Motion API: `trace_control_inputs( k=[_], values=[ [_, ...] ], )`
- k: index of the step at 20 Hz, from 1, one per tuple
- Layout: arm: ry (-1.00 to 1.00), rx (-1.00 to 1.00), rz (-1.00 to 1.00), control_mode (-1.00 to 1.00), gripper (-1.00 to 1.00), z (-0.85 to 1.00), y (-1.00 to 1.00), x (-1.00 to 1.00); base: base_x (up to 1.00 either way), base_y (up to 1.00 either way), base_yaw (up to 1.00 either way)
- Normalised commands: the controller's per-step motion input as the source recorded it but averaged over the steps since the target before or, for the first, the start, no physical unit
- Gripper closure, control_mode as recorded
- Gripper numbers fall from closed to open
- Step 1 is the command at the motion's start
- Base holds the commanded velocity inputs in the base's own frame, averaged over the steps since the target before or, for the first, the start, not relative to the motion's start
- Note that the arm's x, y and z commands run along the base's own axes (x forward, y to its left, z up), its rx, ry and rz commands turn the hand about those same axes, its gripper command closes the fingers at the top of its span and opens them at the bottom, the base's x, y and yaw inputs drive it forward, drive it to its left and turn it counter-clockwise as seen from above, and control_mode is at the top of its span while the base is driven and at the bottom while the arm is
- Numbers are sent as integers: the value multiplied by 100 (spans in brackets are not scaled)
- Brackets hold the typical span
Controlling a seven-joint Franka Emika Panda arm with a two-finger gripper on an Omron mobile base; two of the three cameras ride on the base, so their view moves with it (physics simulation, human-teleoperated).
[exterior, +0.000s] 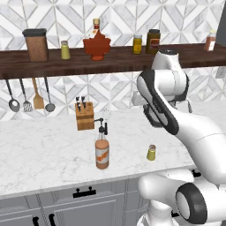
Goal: Put the shaker and condiment bottle from the counter next to their counterparts in the cabinet.
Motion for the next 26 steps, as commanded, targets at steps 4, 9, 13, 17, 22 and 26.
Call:
trace_control_inputs(
  k=[4,9,13,17,22,26],
  values=[
    [-4,0,11,-100,-100,0,4,-29,0,0,0],
    [-32,0,25,-100,-100,0,19,-64,0,0,0],
    [-32,15,40,-100,-100,-4,8,-64,0,0,0],
    [-13,21,36,-100,-100,-5,8,-41,0,0,0],
    [-6,-3,20,-100,-100,-13,13,-17,0,0,0],
    [-4,0,4,-100,-100,-16,4,-21,0,0,0]
  ],
)
